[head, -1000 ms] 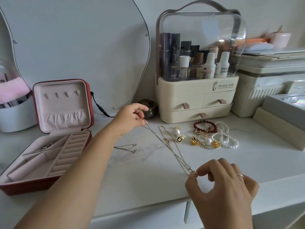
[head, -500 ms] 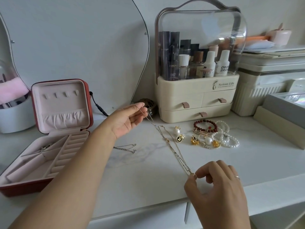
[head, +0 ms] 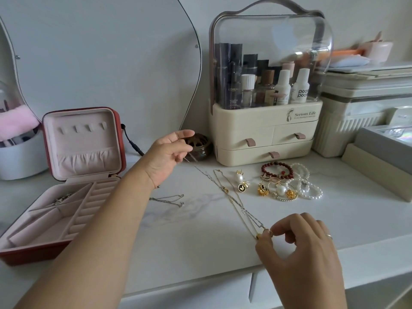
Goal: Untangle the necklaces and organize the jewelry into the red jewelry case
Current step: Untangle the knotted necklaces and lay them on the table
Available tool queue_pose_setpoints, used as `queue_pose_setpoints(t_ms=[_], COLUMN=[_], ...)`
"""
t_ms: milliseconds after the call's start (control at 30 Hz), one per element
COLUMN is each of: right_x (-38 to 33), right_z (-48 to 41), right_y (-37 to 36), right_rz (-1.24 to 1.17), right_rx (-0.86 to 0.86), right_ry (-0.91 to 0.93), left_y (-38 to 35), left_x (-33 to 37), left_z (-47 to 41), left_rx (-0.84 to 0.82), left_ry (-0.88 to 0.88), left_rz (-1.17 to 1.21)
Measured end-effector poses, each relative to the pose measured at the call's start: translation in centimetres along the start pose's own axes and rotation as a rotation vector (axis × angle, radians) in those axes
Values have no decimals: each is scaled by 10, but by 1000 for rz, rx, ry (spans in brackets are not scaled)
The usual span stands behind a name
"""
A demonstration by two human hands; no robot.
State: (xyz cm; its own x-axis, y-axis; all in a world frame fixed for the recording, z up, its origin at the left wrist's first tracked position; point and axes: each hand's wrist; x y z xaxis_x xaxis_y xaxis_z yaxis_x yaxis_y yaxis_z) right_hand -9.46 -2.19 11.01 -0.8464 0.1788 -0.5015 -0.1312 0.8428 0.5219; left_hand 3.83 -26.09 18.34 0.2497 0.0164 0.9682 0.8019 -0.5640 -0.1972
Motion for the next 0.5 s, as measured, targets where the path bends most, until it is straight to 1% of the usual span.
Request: queue_pose_setpoints(t_ms=[100, 200, 333, 433, 500], right_x=[0, 0, 3, 7, 7], right_z=[-2, -3, -5, -6, -7], right_y=[2, 5, 10, 11, 10], right_rz=[-3, -7, -33, -34, -42], right_rx=[-1, 10, 17, 4, -7], right_ry=[-12, -21, -46, -60, -58], left_y=[-1, -3, -4, -3, -4], left_x=[1, 3, 4, 9, 11], left_z=[1, 1, 5, 6, 6], left_rx=[4, 18, 19, 1, -60], left_ry=[-117, -173, -250, -256, -245], left_rz=[-131, -225, -463, -410, -337])
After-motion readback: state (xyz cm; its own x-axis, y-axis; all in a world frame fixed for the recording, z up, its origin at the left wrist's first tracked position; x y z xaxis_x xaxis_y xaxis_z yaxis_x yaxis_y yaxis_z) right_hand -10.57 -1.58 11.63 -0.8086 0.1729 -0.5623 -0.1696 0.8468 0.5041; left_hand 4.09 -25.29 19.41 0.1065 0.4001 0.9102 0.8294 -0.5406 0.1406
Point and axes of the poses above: each hand's wrist, its own z-axis away from the middle knuckle, its own y-axis out of the back of the hand, x = y × z, and after that the axes turned 5 degrees about z, right-handed
